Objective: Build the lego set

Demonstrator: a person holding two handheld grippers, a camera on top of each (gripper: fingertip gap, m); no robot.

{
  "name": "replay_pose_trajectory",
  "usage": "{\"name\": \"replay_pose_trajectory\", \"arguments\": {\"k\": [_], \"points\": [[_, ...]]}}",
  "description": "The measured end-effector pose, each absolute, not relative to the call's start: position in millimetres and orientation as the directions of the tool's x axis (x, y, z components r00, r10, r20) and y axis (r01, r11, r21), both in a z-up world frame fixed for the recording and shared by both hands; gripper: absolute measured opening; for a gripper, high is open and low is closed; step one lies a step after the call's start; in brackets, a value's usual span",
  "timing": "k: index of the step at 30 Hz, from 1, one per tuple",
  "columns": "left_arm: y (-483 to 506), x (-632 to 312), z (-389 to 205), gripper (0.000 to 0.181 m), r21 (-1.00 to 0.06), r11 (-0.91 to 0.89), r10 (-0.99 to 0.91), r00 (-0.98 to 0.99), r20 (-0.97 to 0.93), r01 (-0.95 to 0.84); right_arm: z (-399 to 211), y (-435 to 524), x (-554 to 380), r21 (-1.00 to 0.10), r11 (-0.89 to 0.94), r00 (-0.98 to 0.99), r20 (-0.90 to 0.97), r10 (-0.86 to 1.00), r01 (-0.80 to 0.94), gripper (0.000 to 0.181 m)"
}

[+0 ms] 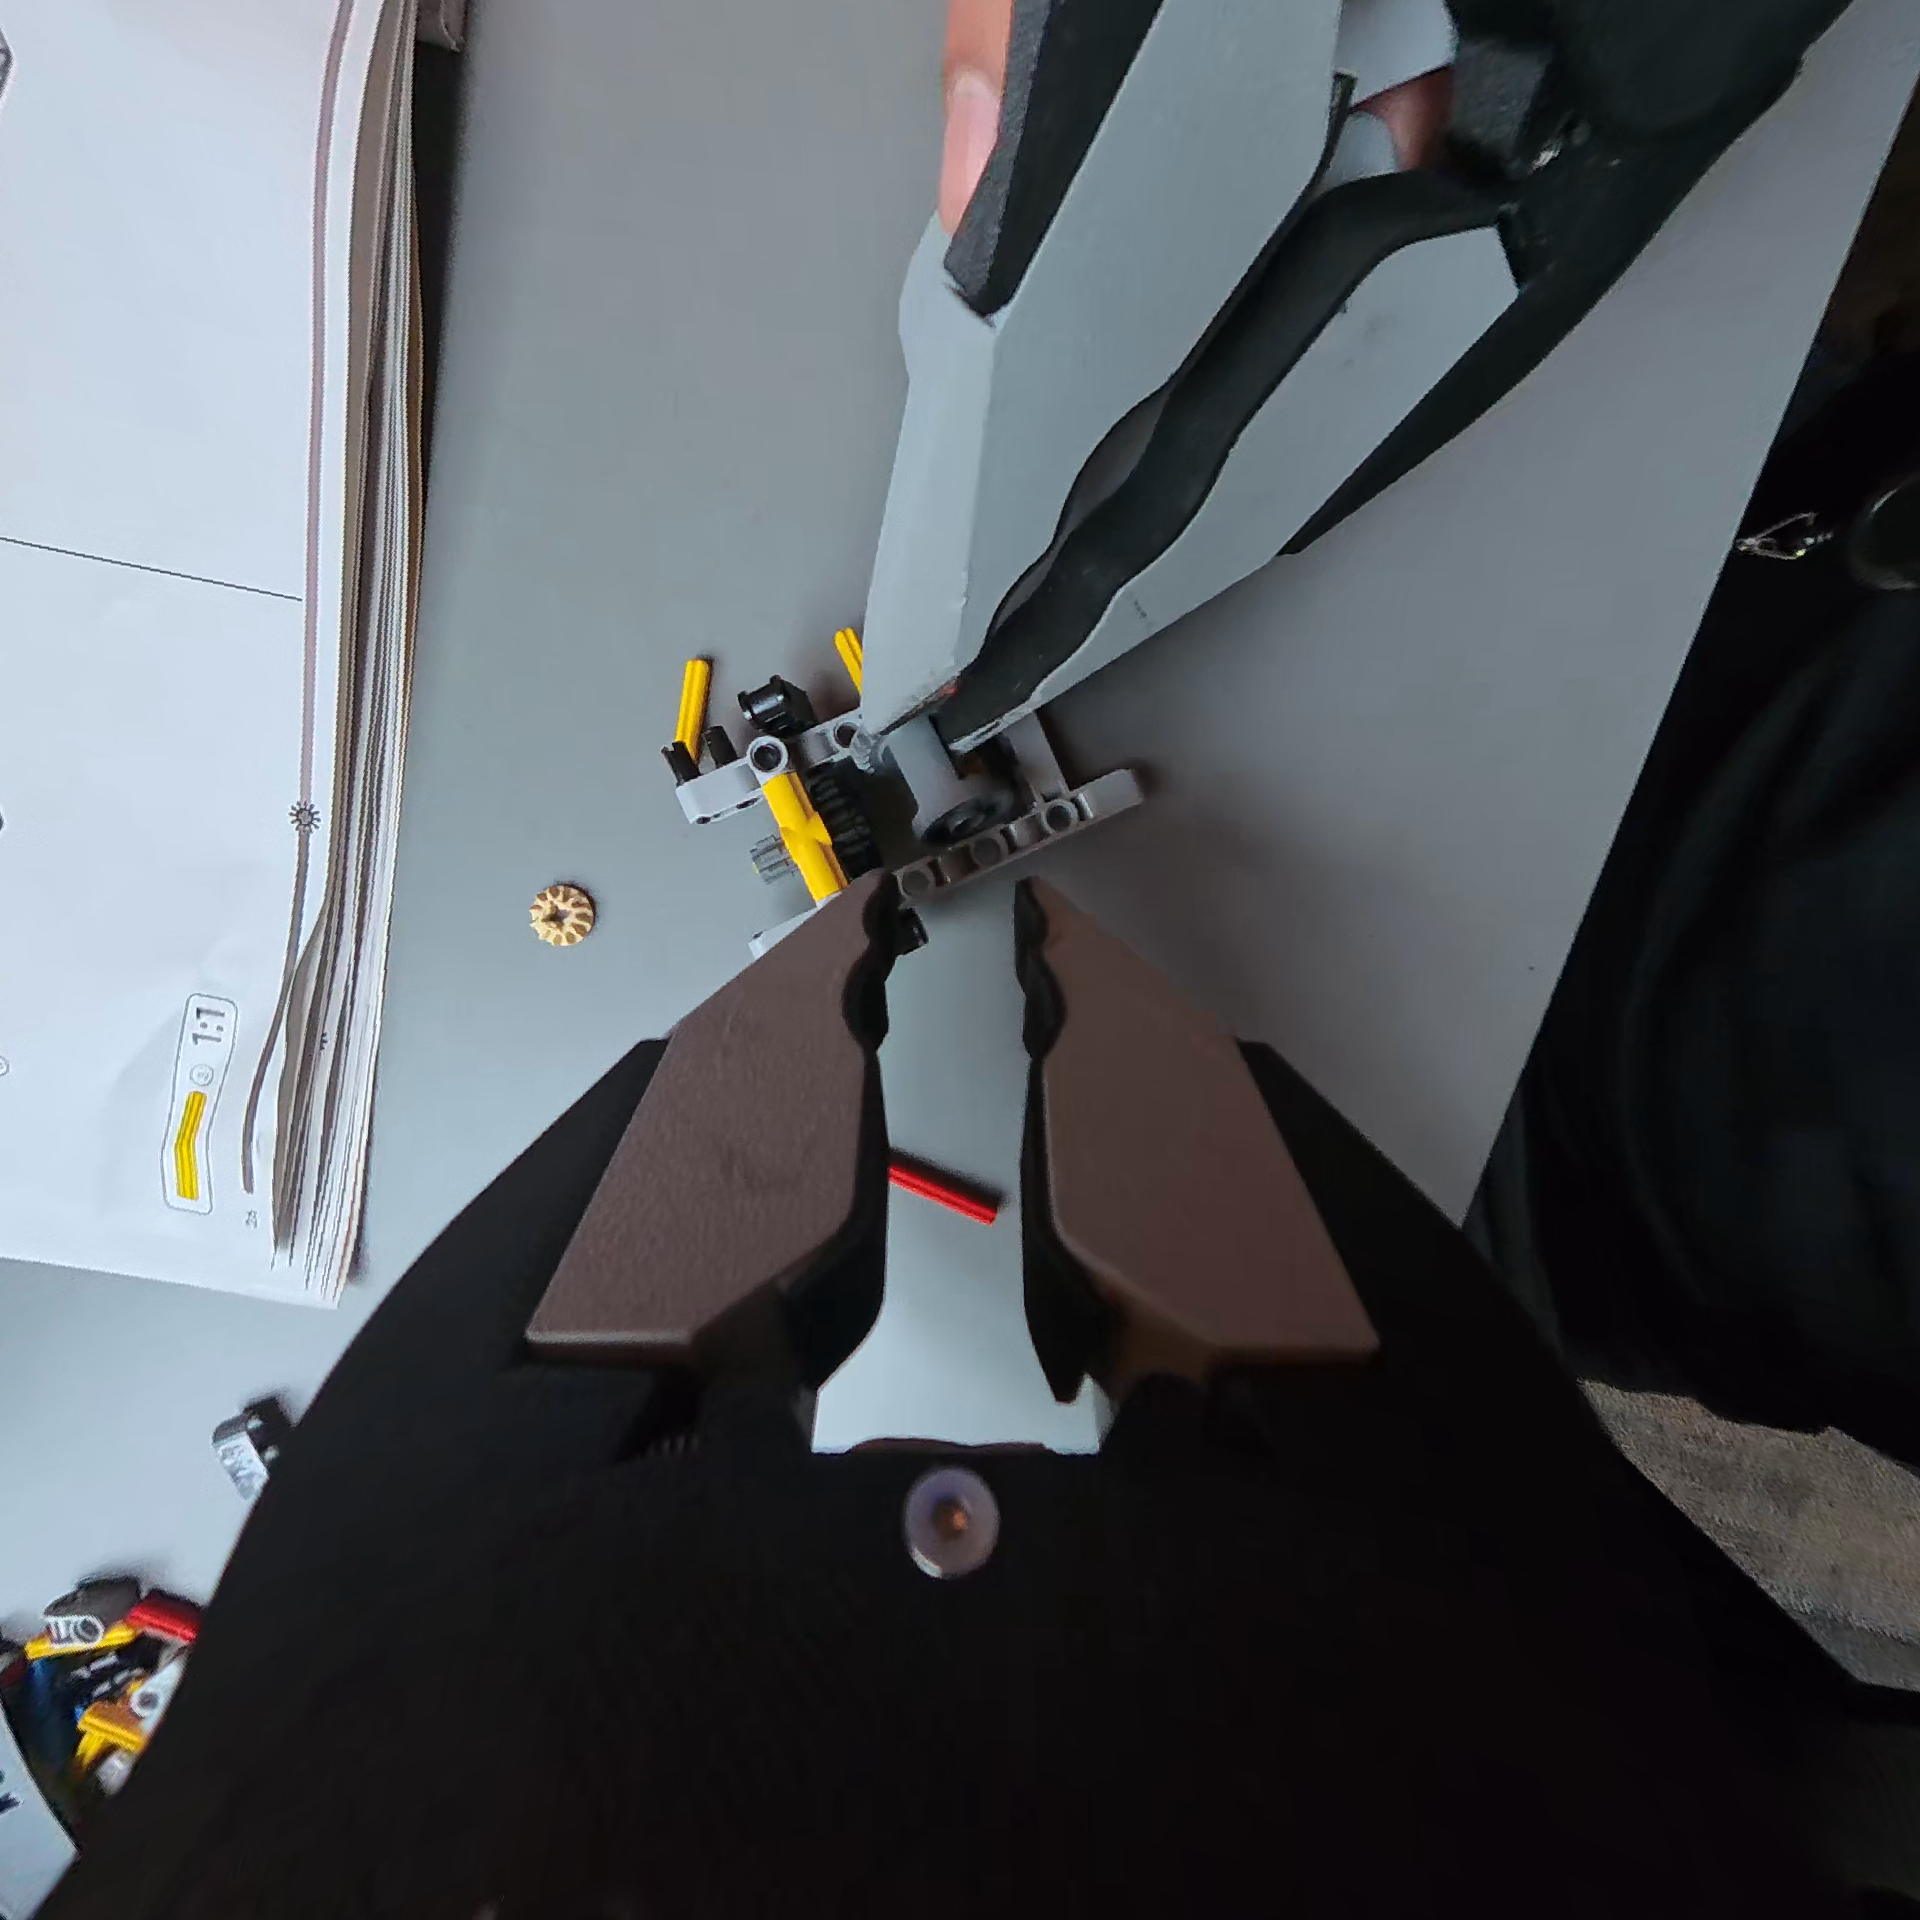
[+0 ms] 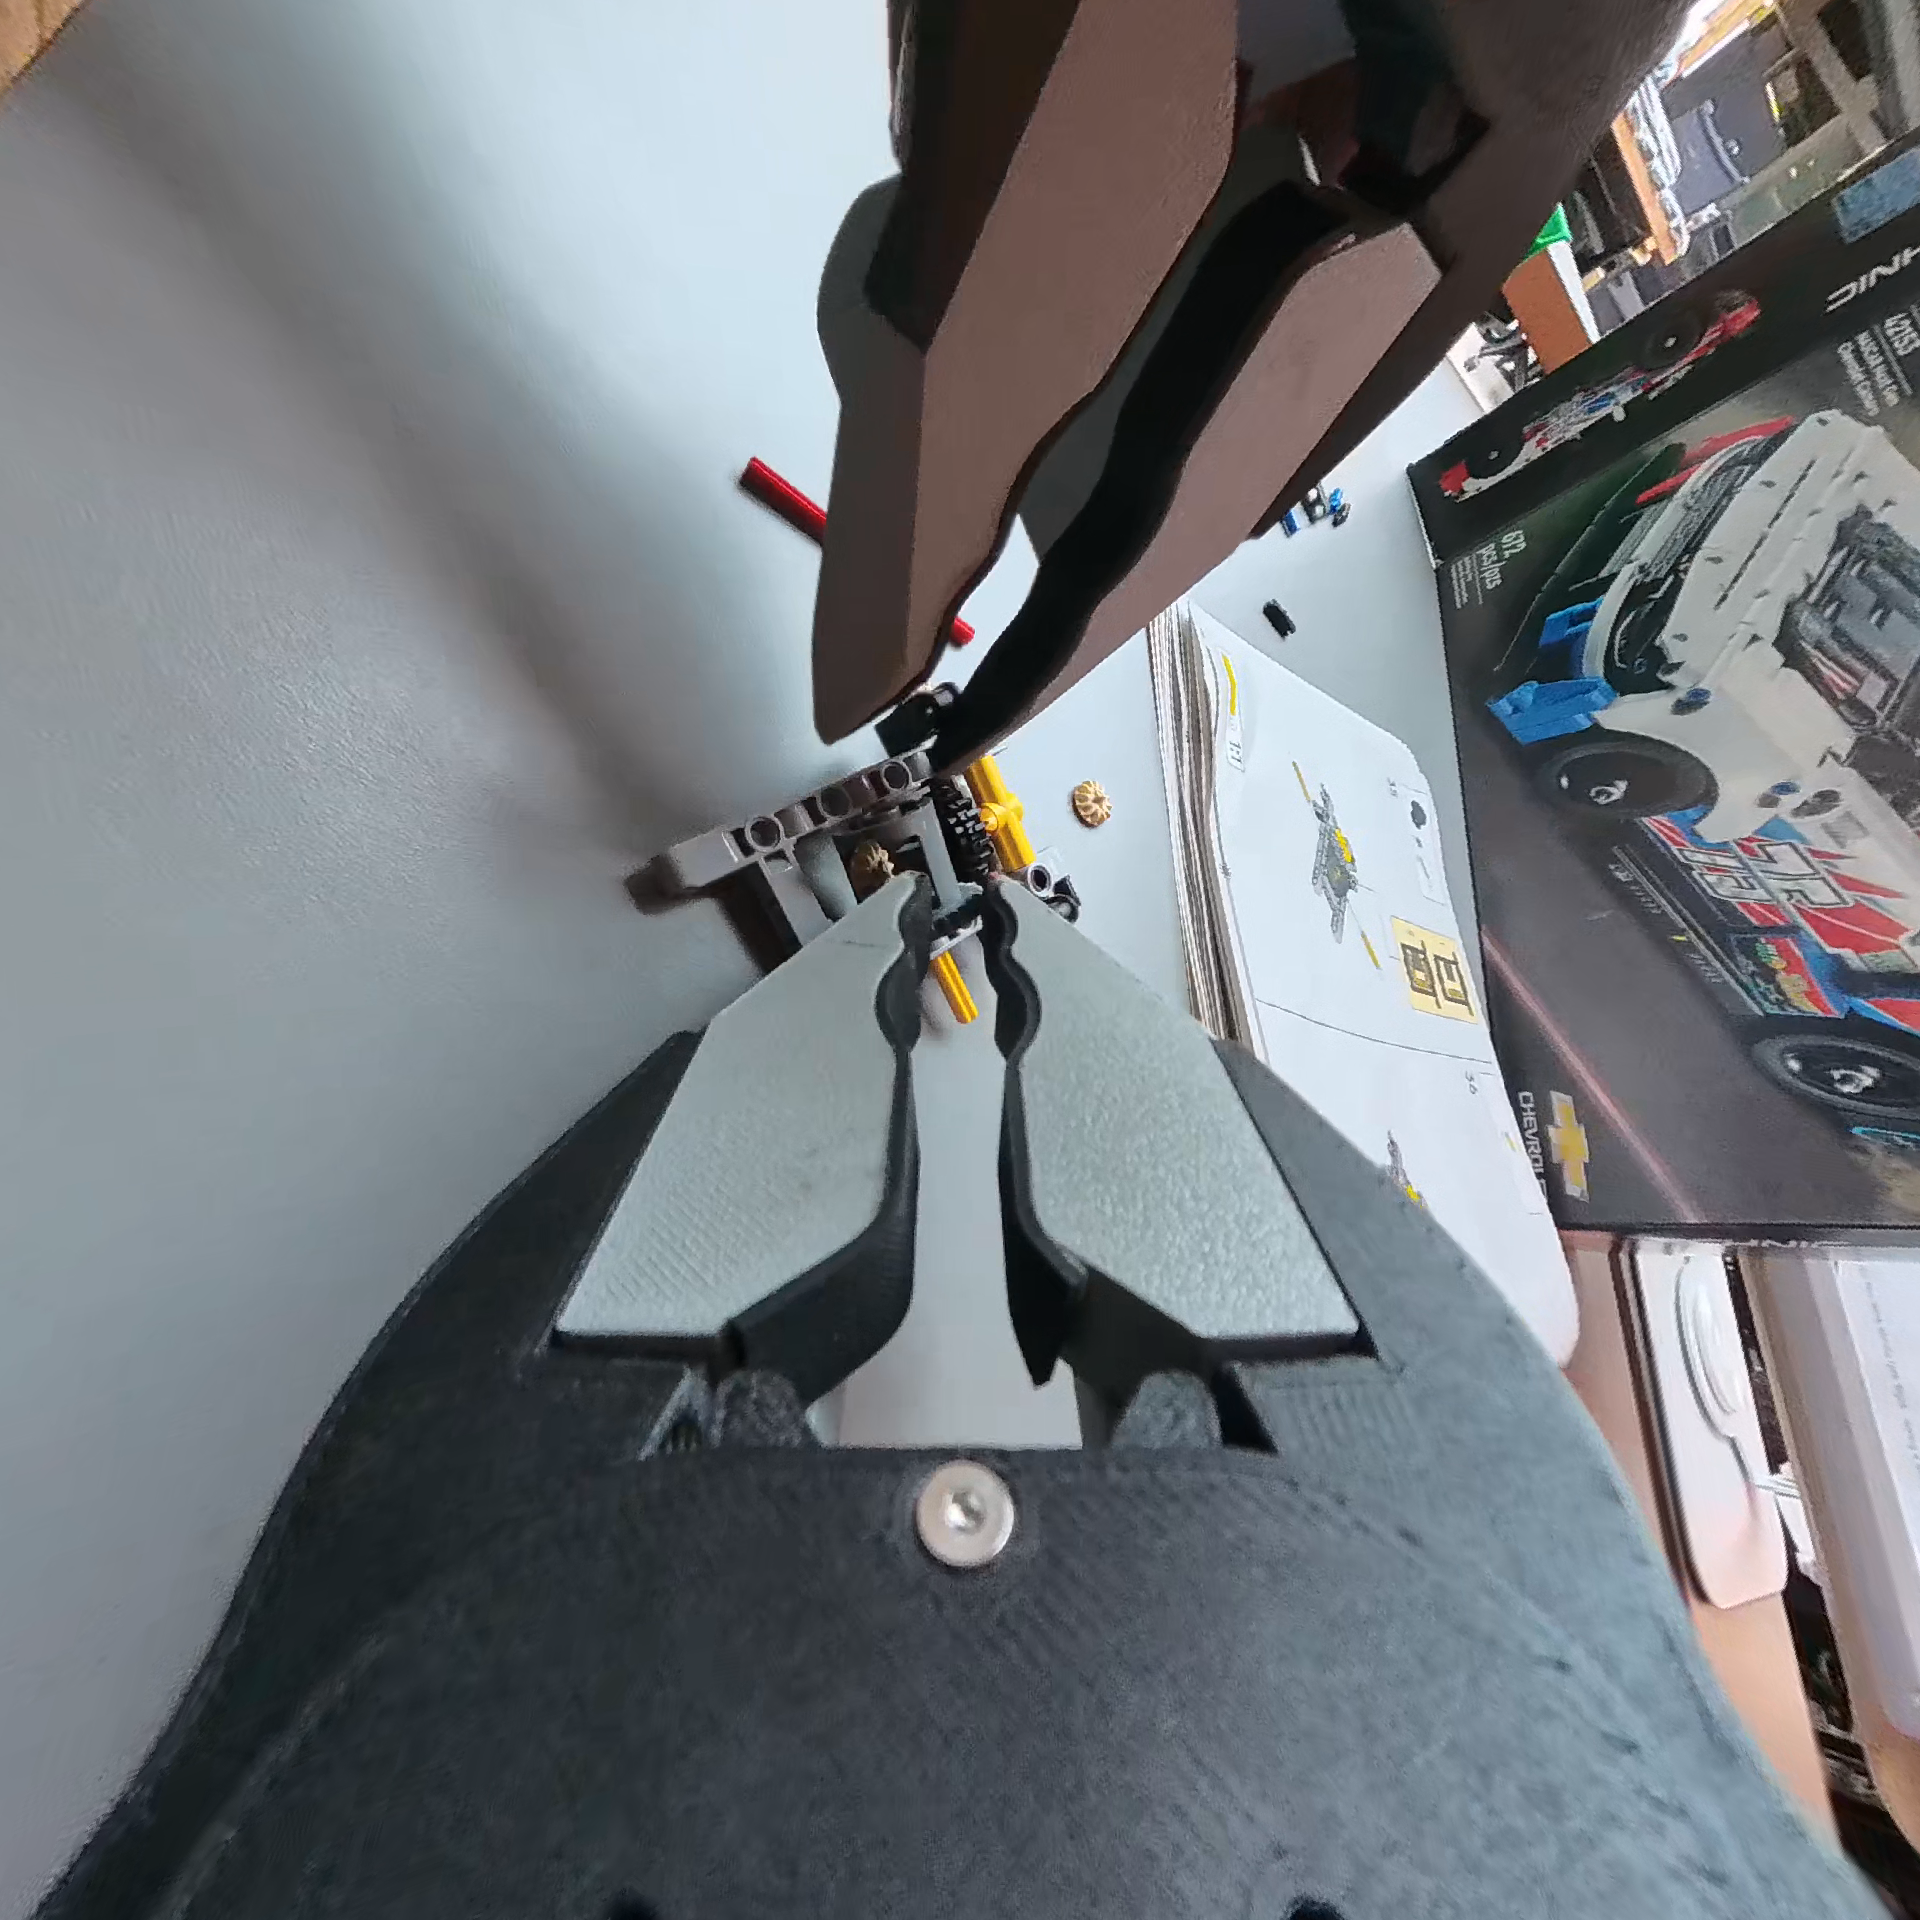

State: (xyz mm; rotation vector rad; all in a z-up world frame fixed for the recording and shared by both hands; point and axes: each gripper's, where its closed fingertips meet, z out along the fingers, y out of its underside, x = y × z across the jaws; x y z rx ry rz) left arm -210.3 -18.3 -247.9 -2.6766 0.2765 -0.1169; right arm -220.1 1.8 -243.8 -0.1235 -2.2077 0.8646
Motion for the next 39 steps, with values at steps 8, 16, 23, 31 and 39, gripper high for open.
{"name": "replay_pose_trajectory", "arguments": {"k": [8, 16, 23, 31, 39], "points": [[-20, -211, -243, 0.022, -0.488, -0.868, -0.156, 0.984, 0.083, -0.096, -243, 0, -219, -0.531, 0.816, -0.653, 0.705, 0.278, -0.226, 0.006], [-4, -207, -233, 0.017, -0.520, -0.854, -0.092, 0.987, 0.134, -0.009, -243, -1, -219, -0.465, 0.849, -0.596, 0.765, 0.242, -0.252, 0.006], [2, -203, -243, 0.011, -0.491, -0.867, -0.055, 0.966, 0.254, 0.080, -244, -2, -221, -0.464, 0.848, -0.587, 0.772, 0.244, -0.257, 0.007], [-1, -208, -242, 0.016, -0.479, -0.876, -0.050, 0.978, 0.205, 0.055, -243, -3, -220, -0.475, 0.840, -0.589, 0.768, 0.250, -0.262, 0.007], [1, -204, -248, 0.017, -0.452, -0.890, -0.063, 0.967, 0.245, 0.056, -244, -4, -219, -0.491, 0.831, -0.601, 0.757, 0.257, -0.263, 0.007]]}}
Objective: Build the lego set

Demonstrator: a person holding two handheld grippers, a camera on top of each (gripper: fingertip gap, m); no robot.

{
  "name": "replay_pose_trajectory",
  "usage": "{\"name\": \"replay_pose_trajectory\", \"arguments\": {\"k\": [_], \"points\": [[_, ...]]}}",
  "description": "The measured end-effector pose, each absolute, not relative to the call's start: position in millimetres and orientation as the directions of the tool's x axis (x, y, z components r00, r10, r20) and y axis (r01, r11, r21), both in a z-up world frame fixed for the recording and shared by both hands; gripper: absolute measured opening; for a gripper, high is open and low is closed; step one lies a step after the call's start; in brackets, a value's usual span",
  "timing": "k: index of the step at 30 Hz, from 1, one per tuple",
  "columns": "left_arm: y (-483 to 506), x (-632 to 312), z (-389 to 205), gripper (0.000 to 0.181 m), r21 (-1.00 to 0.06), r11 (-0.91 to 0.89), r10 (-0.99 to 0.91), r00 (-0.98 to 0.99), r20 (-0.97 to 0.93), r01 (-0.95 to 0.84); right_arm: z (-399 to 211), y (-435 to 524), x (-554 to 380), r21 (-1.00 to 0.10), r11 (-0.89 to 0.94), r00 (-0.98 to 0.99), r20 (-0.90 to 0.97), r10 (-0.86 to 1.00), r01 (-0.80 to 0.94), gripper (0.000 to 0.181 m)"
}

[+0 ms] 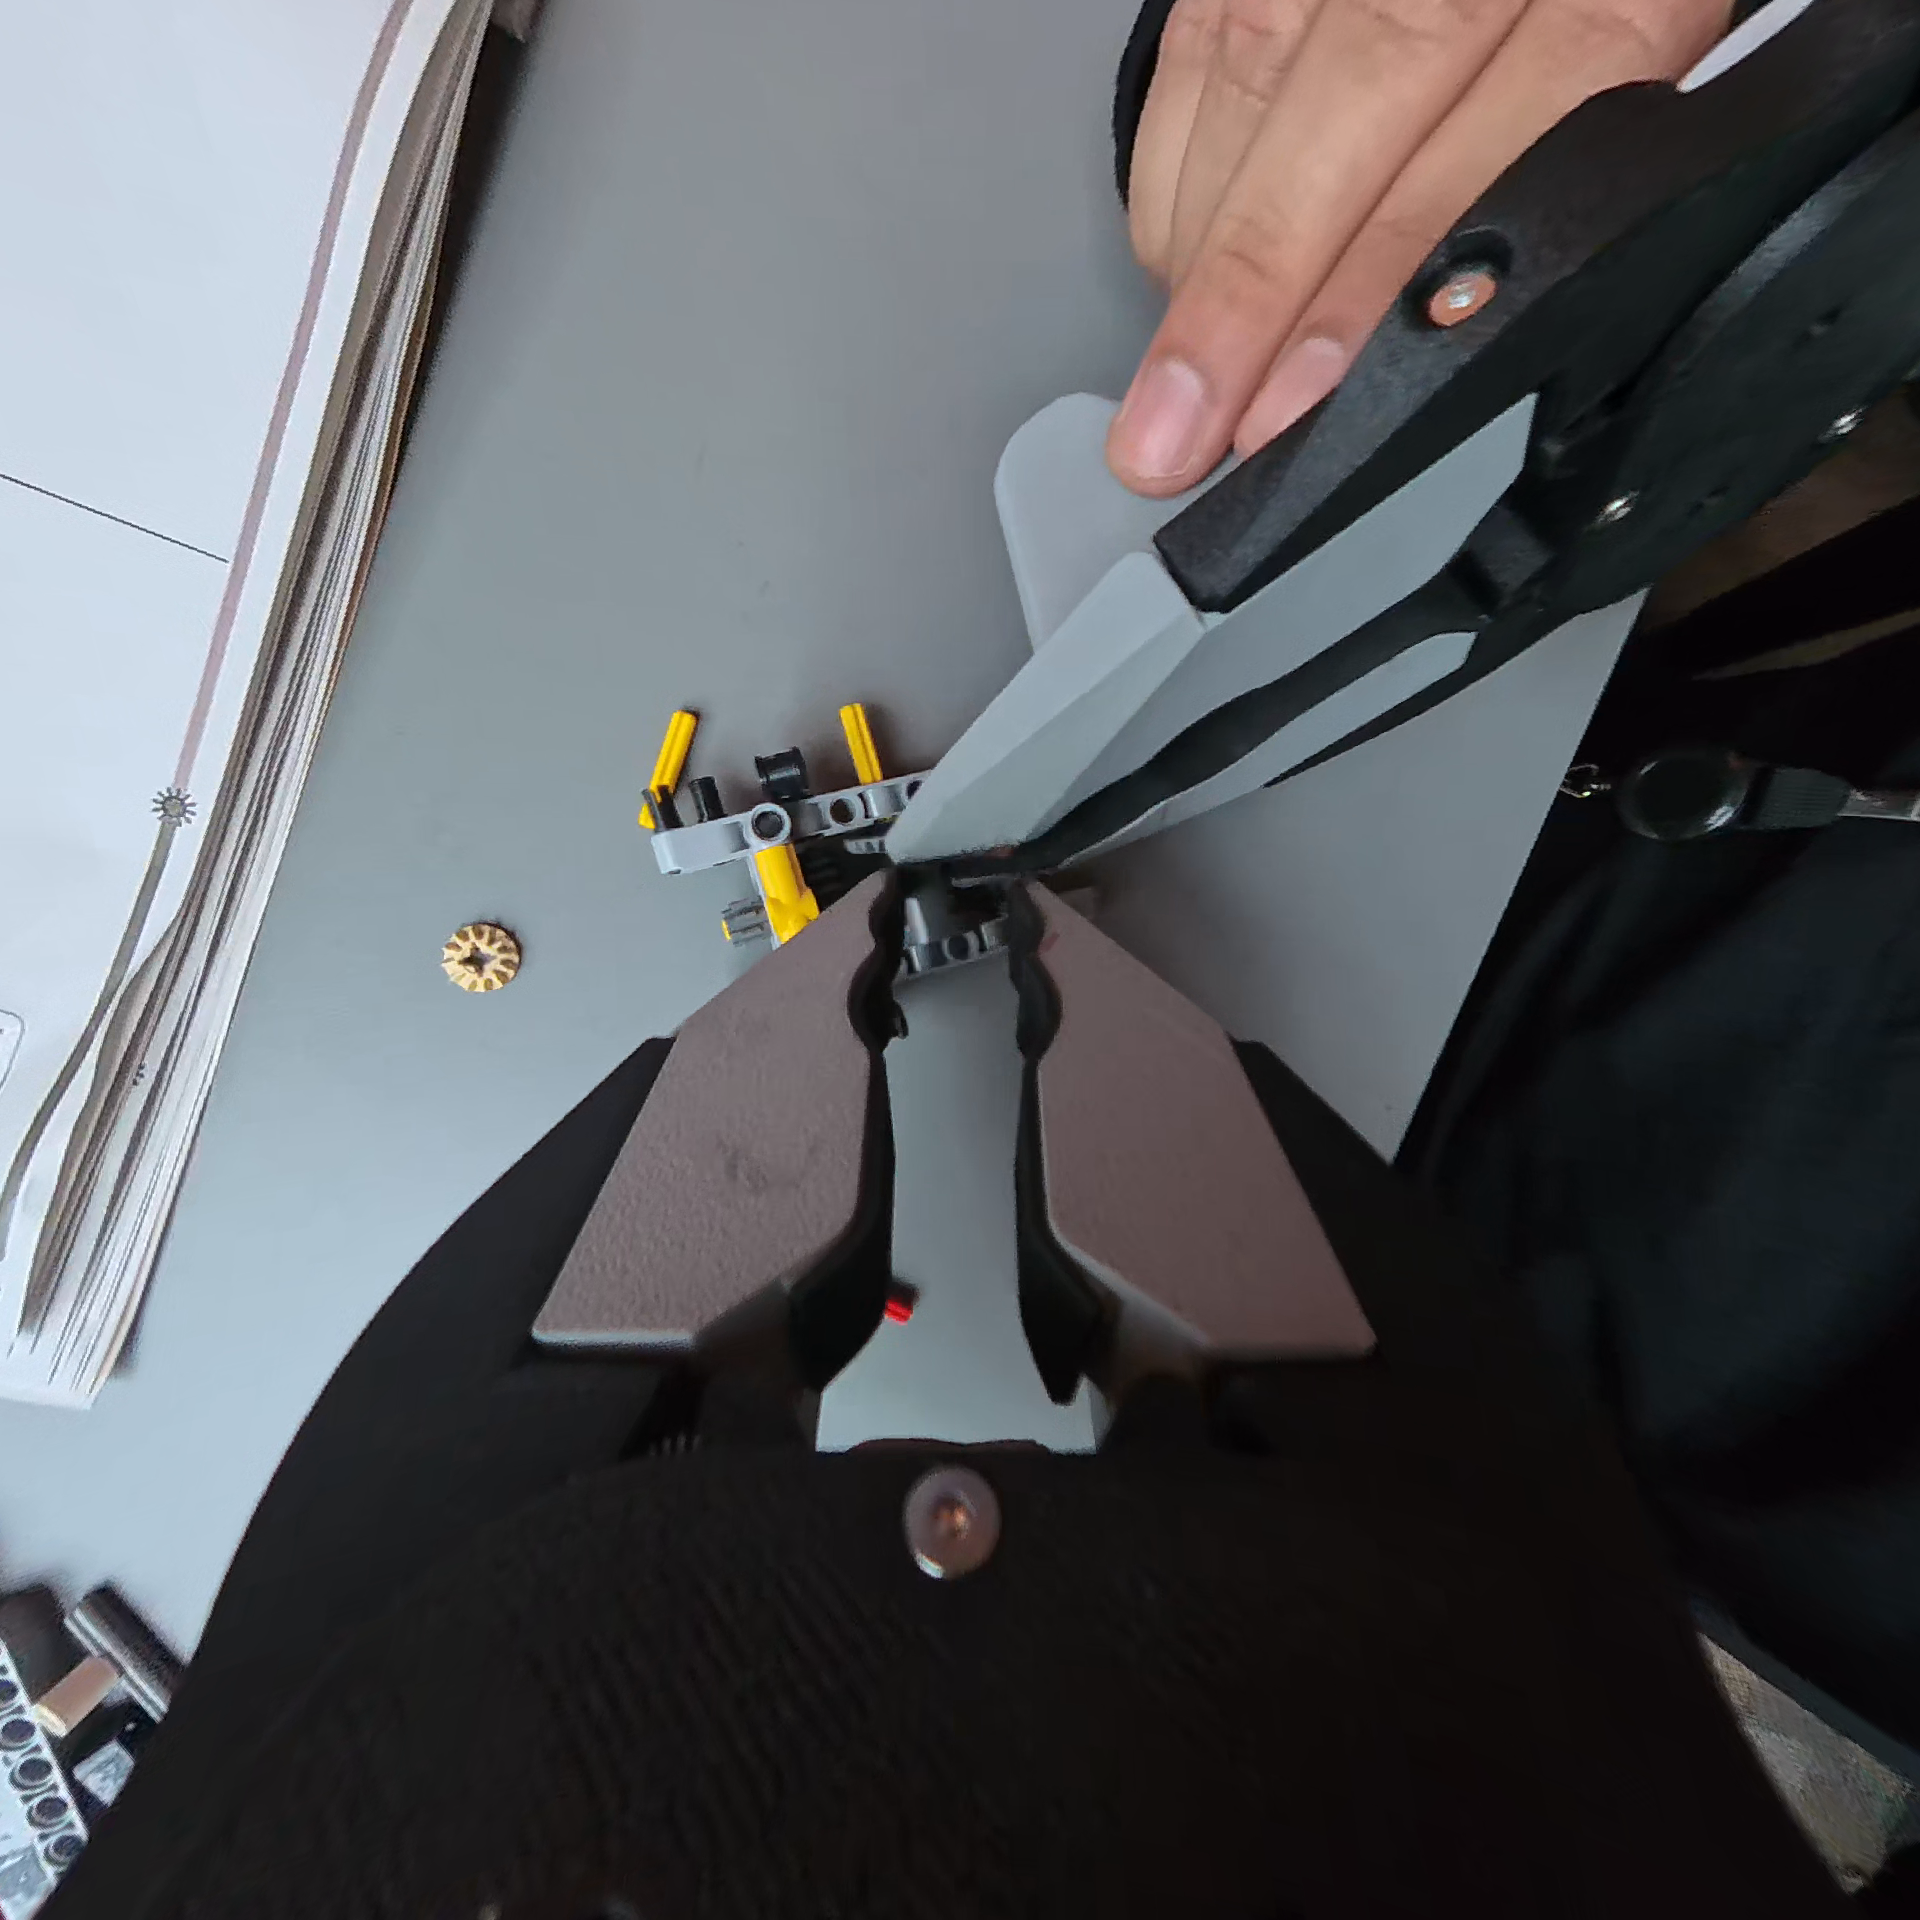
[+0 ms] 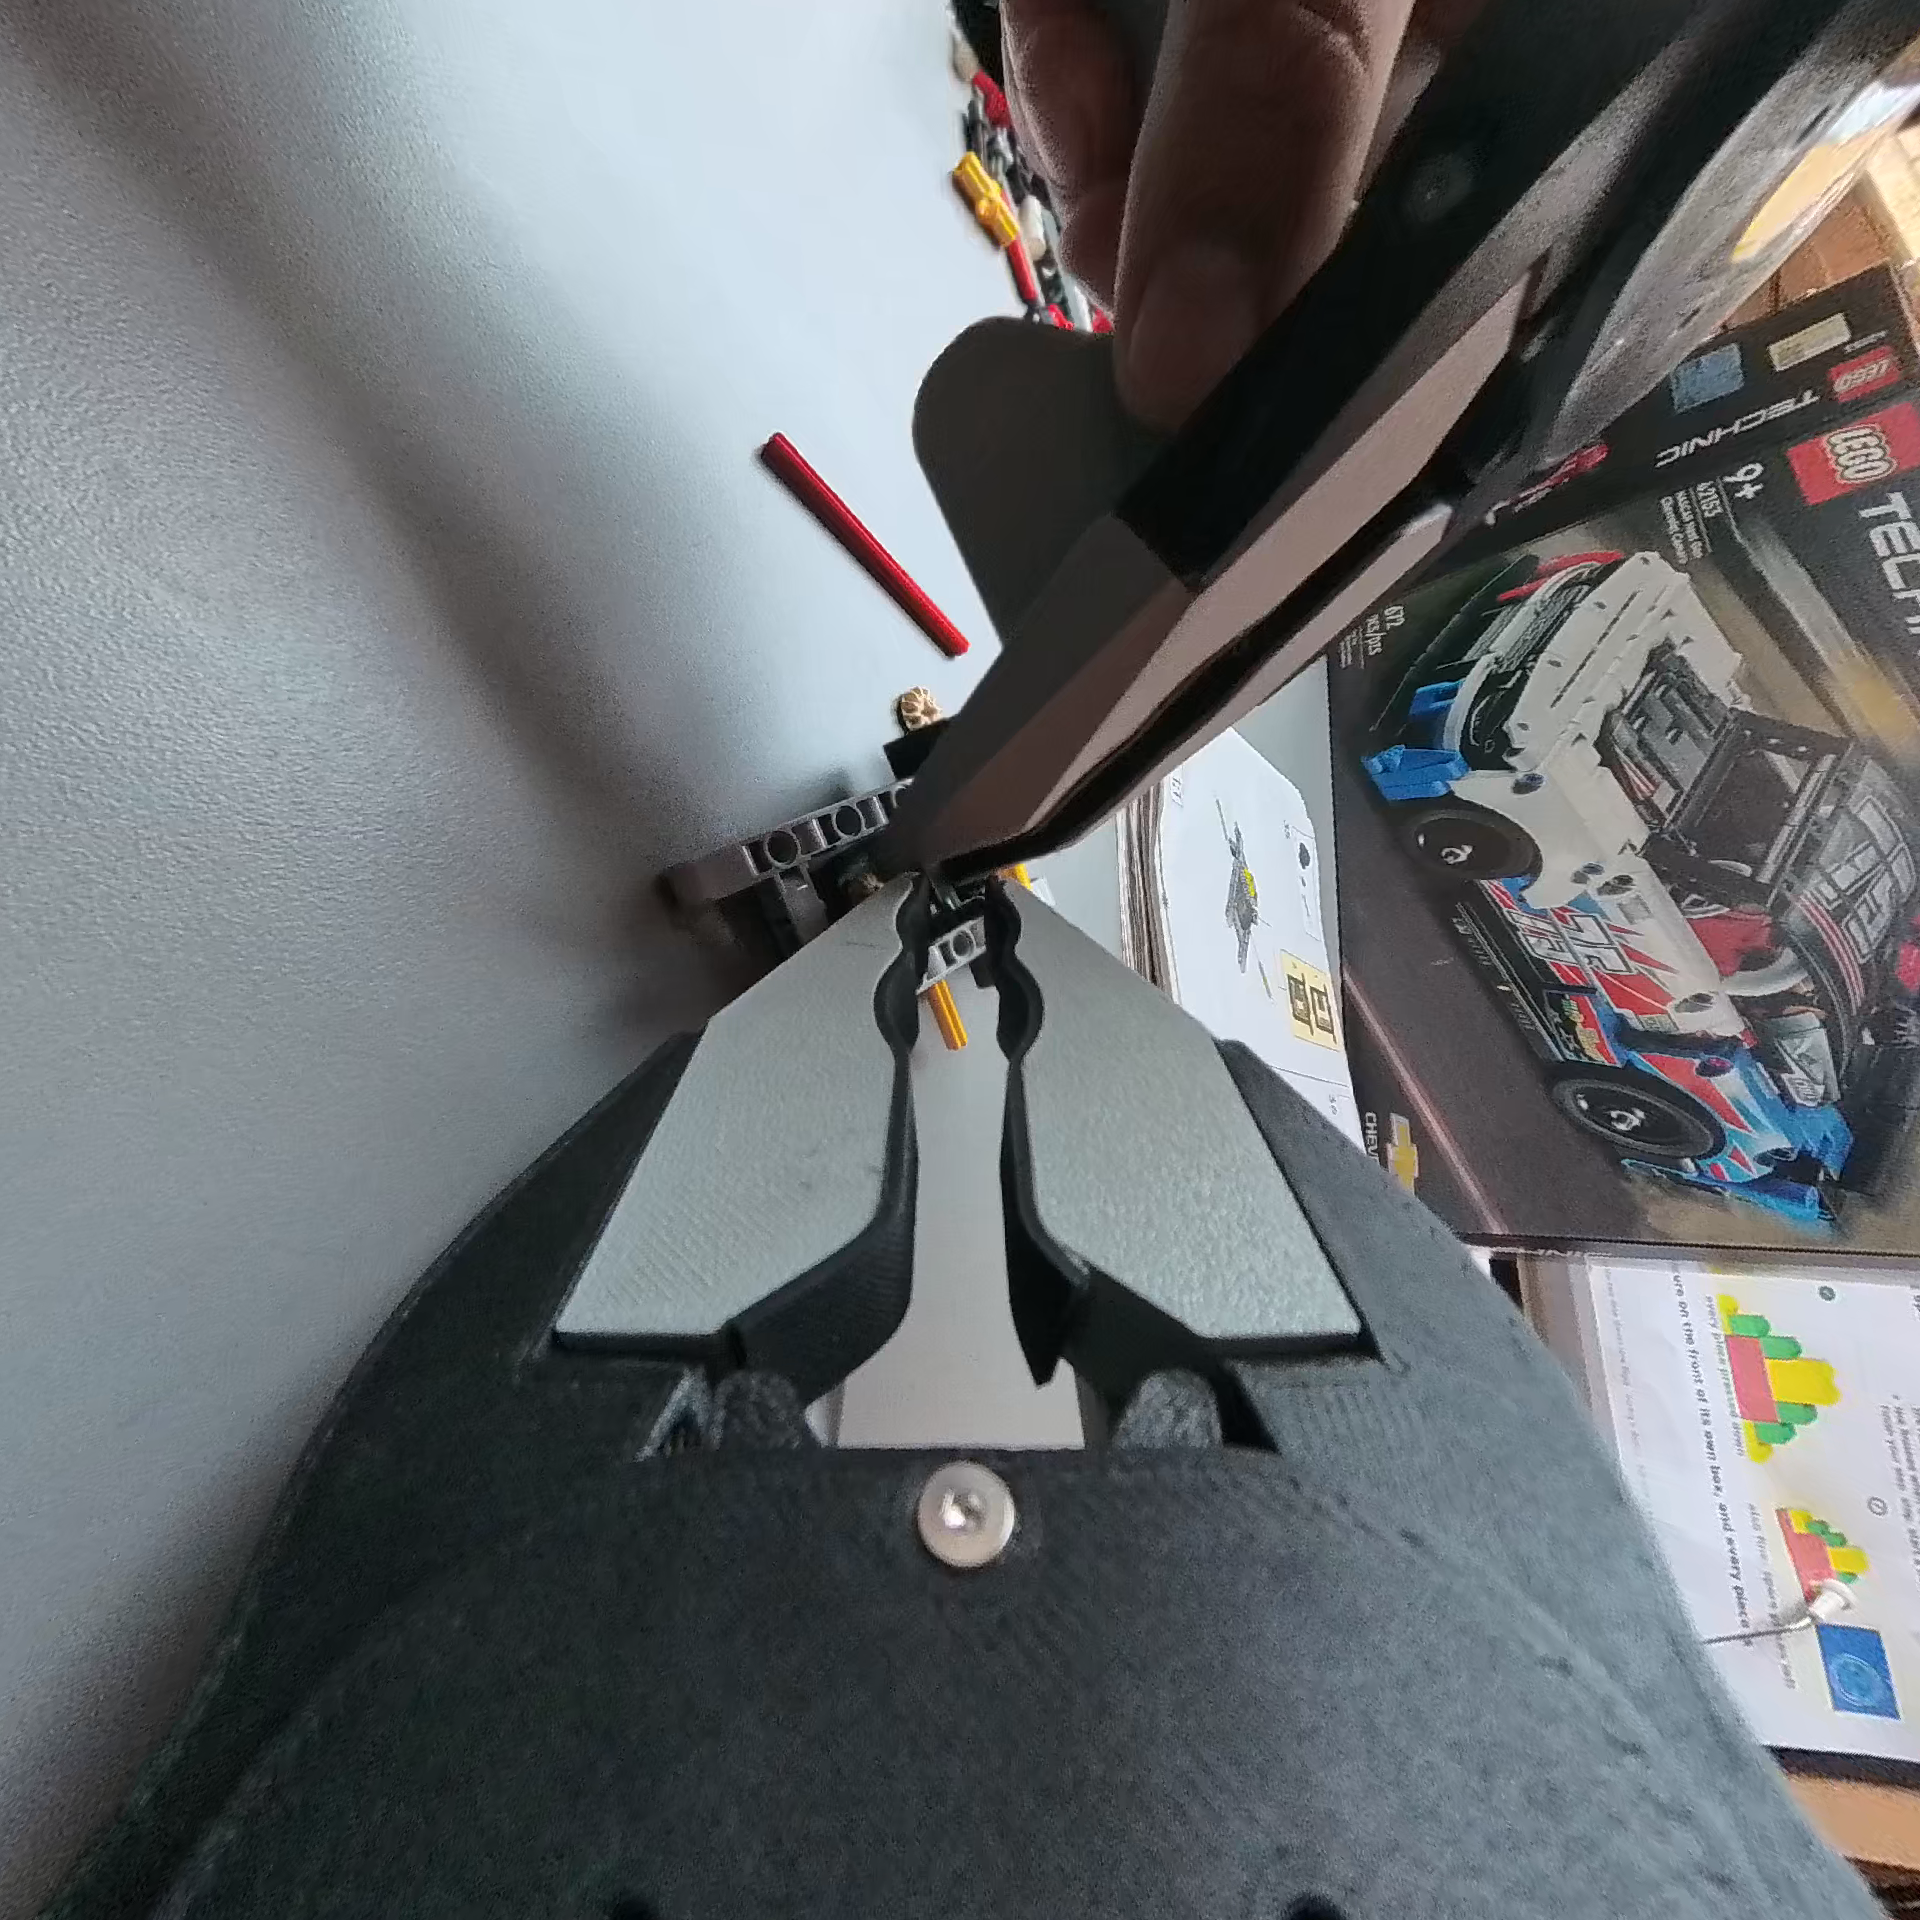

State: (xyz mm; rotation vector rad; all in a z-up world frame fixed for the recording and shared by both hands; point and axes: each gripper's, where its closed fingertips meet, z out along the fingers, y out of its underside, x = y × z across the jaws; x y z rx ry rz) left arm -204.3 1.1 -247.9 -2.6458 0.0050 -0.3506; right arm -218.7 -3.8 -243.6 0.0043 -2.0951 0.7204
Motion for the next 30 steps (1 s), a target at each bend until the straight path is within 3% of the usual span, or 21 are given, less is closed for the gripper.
{"name": "replay_pose_trajectory", "arguments": {"k": [22, 30], "points": [[0, -205, -254, 0.009, -0.436, -0.897, -0.077, 0.945, 0.319, 0.074, -243, -4, -215, -0.523, 0.809, -0.622, 0.735, 0.268, -0.269, 0.008], [0, -211, -253, 0.007, -0.436, -0.894, -0.037, 0.954, 0.297, 0.101, -240, 5, -207, -0.646, 0.739, -0.713, 0.610, 0.347, -0.193, 0.022]]}}
